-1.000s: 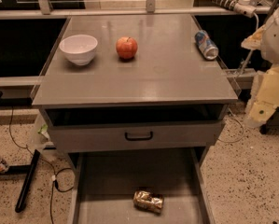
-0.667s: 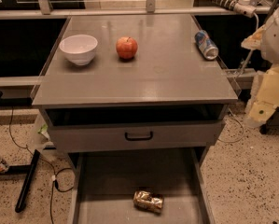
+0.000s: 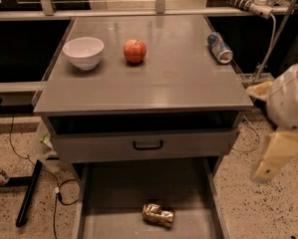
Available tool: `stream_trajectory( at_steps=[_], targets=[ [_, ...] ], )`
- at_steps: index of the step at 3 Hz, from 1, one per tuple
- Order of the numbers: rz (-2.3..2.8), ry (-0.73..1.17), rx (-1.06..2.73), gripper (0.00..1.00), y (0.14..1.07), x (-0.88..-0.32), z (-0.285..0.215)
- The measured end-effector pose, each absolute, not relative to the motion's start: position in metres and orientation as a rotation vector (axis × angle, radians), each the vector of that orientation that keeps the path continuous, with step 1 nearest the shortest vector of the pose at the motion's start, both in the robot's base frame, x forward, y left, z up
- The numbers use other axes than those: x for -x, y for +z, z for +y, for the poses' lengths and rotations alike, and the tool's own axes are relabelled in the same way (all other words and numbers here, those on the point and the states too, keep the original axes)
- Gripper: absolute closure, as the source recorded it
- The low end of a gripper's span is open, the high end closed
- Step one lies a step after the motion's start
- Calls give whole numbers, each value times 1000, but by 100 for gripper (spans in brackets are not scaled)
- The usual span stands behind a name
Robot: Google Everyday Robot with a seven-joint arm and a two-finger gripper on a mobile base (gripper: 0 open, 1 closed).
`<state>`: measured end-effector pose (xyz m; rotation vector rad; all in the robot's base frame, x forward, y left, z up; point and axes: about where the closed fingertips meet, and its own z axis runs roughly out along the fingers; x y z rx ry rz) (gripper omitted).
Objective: Pick orange can from middle drawer and place on counter
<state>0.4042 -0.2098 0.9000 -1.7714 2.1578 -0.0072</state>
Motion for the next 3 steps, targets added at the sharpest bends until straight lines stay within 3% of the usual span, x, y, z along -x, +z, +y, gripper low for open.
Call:
stream_trajectory(
  at_steps=[2,3],
  targets=[
    [2057,149,1681,0,773,-364,-220],
    [2030,118,1667,0,769,-370,-223]
  ],
)
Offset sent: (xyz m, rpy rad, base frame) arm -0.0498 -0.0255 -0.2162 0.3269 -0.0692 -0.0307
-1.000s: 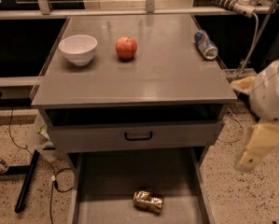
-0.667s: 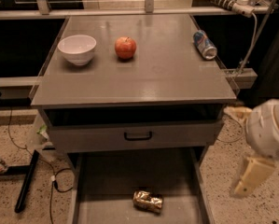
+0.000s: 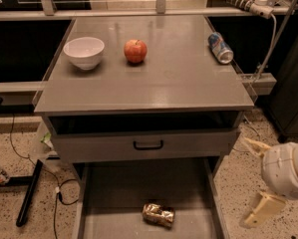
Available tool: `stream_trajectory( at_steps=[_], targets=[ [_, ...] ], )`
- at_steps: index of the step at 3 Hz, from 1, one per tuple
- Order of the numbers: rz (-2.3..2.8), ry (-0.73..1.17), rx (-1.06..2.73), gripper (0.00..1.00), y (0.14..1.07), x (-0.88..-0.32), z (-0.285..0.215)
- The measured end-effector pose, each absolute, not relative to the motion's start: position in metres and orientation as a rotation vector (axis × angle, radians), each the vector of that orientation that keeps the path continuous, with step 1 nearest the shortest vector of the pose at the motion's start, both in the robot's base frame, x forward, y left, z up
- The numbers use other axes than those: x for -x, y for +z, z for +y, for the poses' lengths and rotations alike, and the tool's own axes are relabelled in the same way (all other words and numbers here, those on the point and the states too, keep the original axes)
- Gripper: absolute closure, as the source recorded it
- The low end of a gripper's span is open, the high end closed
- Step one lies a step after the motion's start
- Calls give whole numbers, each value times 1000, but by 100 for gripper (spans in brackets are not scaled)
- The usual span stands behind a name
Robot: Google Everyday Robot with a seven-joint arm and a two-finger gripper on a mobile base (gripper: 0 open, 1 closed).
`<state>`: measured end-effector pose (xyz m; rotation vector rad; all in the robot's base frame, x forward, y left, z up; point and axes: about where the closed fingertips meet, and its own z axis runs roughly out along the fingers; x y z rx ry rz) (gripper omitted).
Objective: Pick orange can from middle drawer and place on counter
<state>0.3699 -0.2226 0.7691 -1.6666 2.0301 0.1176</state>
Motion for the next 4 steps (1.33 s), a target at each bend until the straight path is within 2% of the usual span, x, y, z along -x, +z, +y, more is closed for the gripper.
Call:
stream_trajectory(
  at_steps=[1,2,4],
  targets=[
    [2032,120,1667,0,769,-369,-222],
    [2032,204,1658,0,746,-360,-211],
    [1947,417,1563,0,637,-353,-156]
  ],
)
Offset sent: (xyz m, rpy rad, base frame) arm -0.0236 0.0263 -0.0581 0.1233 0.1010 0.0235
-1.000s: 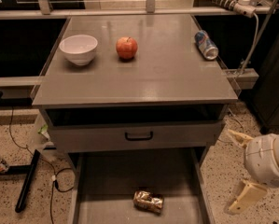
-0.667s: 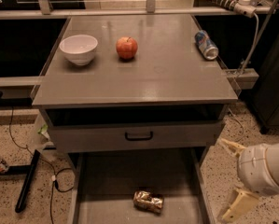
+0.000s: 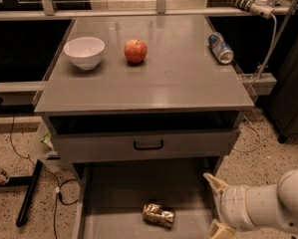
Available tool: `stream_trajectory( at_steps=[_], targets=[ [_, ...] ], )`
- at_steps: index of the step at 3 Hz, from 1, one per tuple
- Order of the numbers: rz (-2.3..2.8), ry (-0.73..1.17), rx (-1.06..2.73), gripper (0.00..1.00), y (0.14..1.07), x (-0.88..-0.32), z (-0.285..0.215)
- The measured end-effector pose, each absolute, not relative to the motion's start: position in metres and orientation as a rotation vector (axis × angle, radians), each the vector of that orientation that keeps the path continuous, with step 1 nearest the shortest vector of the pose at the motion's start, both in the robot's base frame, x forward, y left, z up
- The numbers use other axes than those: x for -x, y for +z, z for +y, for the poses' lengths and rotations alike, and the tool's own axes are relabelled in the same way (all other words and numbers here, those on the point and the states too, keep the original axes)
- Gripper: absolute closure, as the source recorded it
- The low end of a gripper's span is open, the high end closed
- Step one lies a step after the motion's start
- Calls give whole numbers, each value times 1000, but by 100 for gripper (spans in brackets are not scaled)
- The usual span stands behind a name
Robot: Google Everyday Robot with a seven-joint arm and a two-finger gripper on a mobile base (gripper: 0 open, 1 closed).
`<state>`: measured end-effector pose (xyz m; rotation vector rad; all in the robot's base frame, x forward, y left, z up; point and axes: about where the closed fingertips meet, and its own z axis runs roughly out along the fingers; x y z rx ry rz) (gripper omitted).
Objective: Pick orange can from middle drawer and place on counter
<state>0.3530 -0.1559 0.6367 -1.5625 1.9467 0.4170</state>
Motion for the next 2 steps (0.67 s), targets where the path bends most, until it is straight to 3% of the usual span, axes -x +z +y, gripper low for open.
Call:
stream_trajectory(
  at_steps=[2],
  targets=[
    [1890,500,1450,0,535,-374,-122]
  ],
)
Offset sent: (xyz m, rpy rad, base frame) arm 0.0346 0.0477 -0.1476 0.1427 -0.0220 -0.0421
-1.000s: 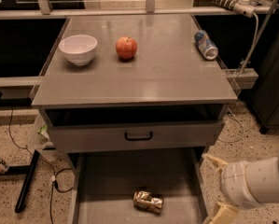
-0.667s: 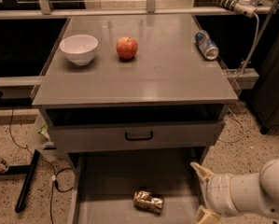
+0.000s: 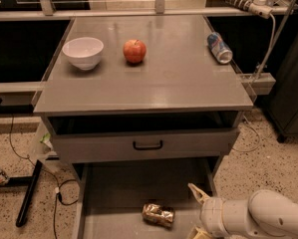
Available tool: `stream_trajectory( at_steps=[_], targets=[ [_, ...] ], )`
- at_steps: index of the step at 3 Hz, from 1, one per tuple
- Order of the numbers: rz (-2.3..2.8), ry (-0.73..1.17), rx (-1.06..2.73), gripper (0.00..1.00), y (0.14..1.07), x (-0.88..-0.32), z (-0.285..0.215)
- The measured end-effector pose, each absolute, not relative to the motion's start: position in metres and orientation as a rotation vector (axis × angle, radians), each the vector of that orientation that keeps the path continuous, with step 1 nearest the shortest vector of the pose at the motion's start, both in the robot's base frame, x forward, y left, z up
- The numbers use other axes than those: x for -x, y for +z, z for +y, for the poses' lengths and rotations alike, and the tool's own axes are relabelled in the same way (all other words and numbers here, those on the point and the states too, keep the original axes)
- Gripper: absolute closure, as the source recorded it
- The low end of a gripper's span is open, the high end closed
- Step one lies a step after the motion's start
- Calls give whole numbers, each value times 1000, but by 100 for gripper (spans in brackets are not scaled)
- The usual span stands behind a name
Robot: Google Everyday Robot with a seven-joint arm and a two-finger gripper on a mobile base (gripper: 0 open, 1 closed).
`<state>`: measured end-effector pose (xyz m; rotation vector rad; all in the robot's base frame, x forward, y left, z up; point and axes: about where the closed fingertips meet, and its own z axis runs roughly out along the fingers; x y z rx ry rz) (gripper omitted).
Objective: Pick orange can from middle drawer and place on counter
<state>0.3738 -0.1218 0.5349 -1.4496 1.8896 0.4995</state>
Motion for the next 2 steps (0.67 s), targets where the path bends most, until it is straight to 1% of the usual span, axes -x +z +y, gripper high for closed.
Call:
stream_trajectory(
  at_steps=[2],
  targets=[
    [1878,473,1461,0,532,-374,-118]
  ],
)
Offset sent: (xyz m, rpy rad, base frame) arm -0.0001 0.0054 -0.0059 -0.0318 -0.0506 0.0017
